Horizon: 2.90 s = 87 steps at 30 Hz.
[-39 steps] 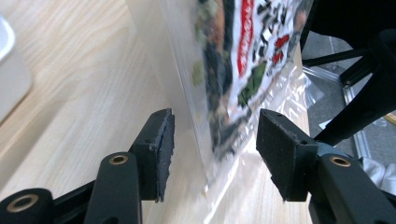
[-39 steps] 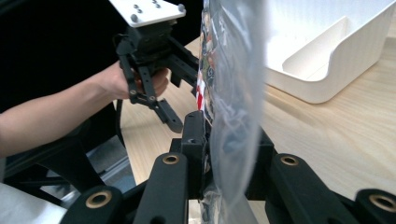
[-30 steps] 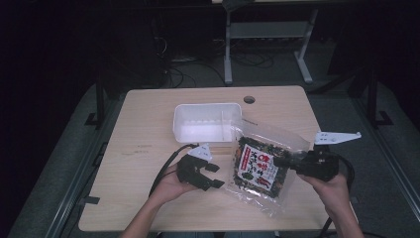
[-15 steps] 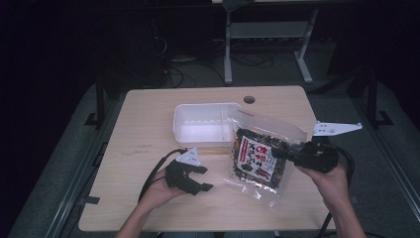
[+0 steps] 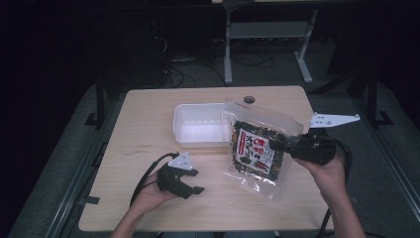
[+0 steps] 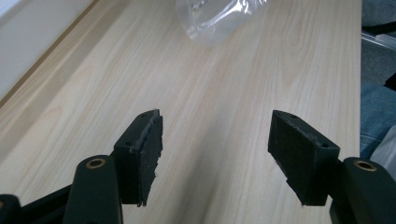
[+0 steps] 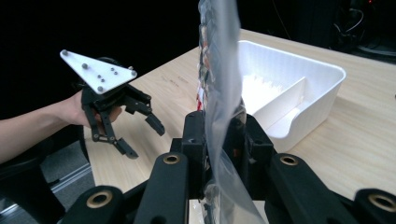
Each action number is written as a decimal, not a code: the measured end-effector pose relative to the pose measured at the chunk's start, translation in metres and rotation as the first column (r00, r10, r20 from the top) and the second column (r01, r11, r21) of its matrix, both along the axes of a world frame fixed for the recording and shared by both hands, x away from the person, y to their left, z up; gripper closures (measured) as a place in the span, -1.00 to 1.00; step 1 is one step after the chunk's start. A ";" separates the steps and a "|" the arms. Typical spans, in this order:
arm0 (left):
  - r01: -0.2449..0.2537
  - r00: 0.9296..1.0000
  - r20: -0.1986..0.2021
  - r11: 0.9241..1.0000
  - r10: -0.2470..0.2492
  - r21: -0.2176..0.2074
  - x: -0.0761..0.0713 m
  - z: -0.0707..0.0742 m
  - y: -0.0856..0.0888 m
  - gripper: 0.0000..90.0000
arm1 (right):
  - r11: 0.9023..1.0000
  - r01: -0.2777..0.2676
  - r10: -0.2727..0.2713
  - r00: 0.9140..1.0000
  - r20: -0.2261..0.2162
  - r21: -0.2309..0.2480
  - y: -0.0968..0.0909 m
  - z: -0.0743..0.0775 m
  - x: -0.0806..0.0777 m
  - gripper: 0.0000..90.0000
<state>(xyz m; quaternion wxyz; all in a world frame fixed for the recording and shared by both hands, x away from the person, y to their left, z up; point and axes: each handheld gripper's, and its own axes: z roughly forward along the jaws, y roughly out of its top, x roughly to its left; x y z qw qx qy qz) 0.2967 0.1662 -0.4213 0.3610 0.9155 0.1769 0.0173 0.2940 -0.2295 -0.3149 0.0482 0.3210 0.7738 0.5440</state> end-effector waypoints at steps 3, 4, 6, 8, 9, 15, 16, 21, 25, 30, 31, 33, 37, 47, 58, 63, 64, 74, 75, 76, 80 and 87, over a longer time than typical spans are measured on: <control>-0.008 1.000 0.004 1.000 0.009 -0.002 -0.002 0.000 0.007 -0.24 | 1.000 -0.002 0.002 1.000 0.012 -0.009 0.006 0.006 0.006 0.67; -0.012 1.000 0.005 1.000 0.012 -0.003 -0.003 0.000 0.009 -0.24 | 1.000 -0.003 0.003 1.000 0.016 -0.011 0.008 0.009 0.008 0.67; -0.016 1.000 0.009 1.000 0.016 0.001 -0.005 -0.001 0.014 -0.25 | 1.000 -0.005 0.006 1.000 0.027 -0.017 0.013 0.013 0.011 0.67; -0.021 1.000 0.012 1.000 0.020 0.003 -0.006 -0.002 0.018 -0.25 | 1.000 -0.012 0.012 0.999 0.034 -0.020 0.017 0.017 0.016 0.67; -0.022 1.000 0.011 1.000 0.022 0.005 -0.007 -0.002 0.020 -0.25 | 1.000 -0.013 0.014 0.999 0.039 -0.019 0.019 0.019 0.018 0.67; -0.030 0.999 0.012 1.000 0.030 0.003 -0.011 -0.004 0.032 -0.29 | 1.000 -0.019 0.020 0.998 0.066 -0.024 0.033 0.030 0.030 0.66; -0.033 0.999 0.014 0.999 0.033 -0.004 -0.011 -0.004 0.035 -0.29 | 0.999 -0.020 0.022 0.997 0.070 -0.026 0.036 0.032 0.033 0.66; -0.067 0.998 0.000 0.998 0.067 -0.013 -0.007 -0.007 0.046 -0.29 | 0.999 -0.032 0.035 0.995 0.089 -0.028 0.050 0.042 0.045 0.67; -0.077 0.997 -0.001 0.997 0.077 -0.002 -0.005 -0.010 0.048 -0.29 | 0.998 -0.049 0.051 0.993 0.103 -0.025 0.063 0.048 0.057 0.66; -0.084 0.996 -0.005 0.996 0.084 -0.004 -0.005 -0.012 0.050 -0.32 | 0.998 -0.047 0.051 0.991 0.125 -0.034 0.080 0.055 0.070 0.67; -0.082 0.997 -0.006 0.997 0.082 -0.005 -0.005 -0.012 0.050 -0.33 | 0.998 -0.050 0.054 0.990 0.130 -0.035 0.082 0.057 0.073 0.67; -0.080 0.997 -0.009 0.997 0.080 -0.006 -0.005 -0.013 0.050 -0.33 | 0.998 -0.054 0.058 0.989 0.133 -0.035 0.088 0.059 0.077 0.67; -0.080 0.997 -0.006 0.997 0.080 0.001 -0.005 -0.014 0.050 -0.34 | 0.998 -0.054 0.059 0.988 0.143 -0.040 0.099 0.062 0.088 0.67; -0.087 0.996 0.011 0.996 0.087 0.002 -0.005 -0.012 0.053 -0.35 | 0.999 -0.041 0.043 0.986 0.158 -0.018 0.121 0.059 0.113 0.67; -0.085 0.996 0.007 0.996 0.085 -0.002 -0.006 -0.012 0.054 -0.35 | 0.999 -0.017 0.023 0.986 0.166 -0.038 0.144 0.060 0.134 0.67; -0.078 0.997 -0.003 0.997 0.078 -0.014 -0.006 -0.012 0.053 -0.35 | 0.999 -0.013 0.019 0.986 0.167 -0.036 0.153 0.060 0.142 0.67; -0.077 0.997 -0.002 0.997 0.077 -0.015 -0.006 -0.012 0.053 -0.35 | 0.999 -0.015 0.020 0.985 0.170 -0.032 0.155 0.059 0.145 0.67; -0.076 0.997 -0.004 0.997 0.076 -0.011 -0.007 -0.013 0.051 -0.36 | 0.999 0.007 -0.001 0.985 0.175 -0.038 0.170 0.044 0.161 0.67; -0.073 0.997 -0.002 0.997 0.073 -0.009 -0.007 -0.013 0.051 -0.37 | 0.999 0.013 -0.005 0.985 0.175 -0.044 0.171 0.042 0.162 0.67; -0.071 0.997 -0.002 0.997 0.071 -0.007 -0.007 -0.013 0.051 -0.37 | 0.999 0.017 -0.009 0.985 0.173 -0.047 0.172 0.041 0.164 0.67; -0.069 0.998 -0.002 0.998 0.069 -0.007 -0.007 -0.013 0.050 -0.37 | 0.999 0.029 -0.020 0.984 0.175 -0.047 0.174 0.033 0.167 0.67; -0.066 0.998 -0.004 0.998 0.066 -0.006 -0.008 -0.014 0.049 -0.37 | 0.997 0.038 -0.024 0.985 0.173 -0.074 0.178 0.016 0.173 0.66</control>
